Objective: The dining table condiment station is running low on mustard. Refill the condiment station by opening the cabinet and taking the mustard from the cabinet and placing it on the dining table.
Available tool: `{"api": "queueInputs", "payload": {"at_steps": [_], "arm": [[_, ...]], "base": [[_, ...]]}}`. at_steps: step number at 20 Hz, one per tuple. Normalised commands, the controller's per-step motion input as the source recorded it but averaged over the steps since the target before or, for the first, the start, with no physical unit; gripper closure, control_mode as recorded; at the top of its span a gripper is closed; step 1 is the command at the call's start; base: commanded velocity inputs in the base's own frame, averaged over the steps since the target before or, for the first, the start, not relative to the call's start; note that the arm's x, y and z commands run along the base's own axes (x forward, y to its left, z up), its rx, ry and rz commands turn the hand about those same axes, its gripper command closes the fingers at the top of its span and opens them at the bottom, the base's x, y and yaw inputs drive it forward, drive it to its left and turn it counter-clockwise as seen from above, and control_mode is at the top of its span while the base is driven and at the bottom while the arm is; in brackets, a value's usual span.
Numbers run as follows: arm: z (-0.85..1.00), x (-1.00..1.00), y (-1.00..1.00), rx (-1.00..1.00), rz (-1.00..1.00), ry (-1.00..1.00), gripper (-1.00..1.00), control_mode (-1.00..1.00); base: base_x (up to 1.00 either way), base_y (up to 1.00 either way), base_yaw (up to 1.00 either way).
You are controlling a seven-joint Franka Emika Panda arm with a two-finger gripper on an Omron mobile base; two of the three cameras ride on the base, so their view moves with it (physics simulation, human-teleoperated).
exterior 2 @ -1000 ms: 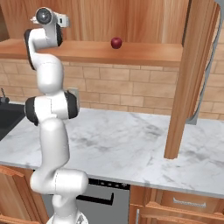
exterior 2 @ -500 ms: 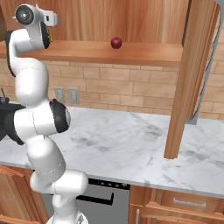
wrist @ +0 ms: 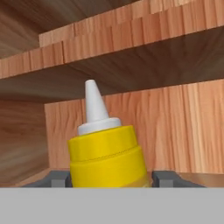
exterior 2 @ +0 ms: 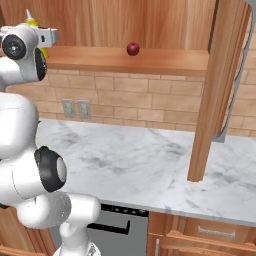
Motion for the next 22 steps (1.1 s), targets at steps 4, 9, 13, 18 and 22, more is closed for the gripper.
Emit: {"api": "queueInputs", "payload": {"at_steps": [4, 9, 13, 18, 22], "arm": [[0.0, -1.0, -0.46, 0.02, 0.08, 0.0, 1.0, -1.0], [-0.04, -1.0, -0.55, 0.0, 0.08, 0.04, 1.0, -1.0], [-0.36, -1.0, -0.6, 0.0, 0.1, 0.05, 1.0, -1.0], [-0.5, -0.87, -0.4, 0.0, 0.07, 0.04, 1.0, -1.0], [-0.42, -0.28, 0.05, -0.02, 0.03, 0.11, 1.0, -1.0]], "base": [[0.0, 0.0, 0.0], [0.0, 0.0, 0.0], [0.0, 0.0, 0.0], [0.0, 0.0, 0.0], [0.0, 0.0, 0.0]]}}
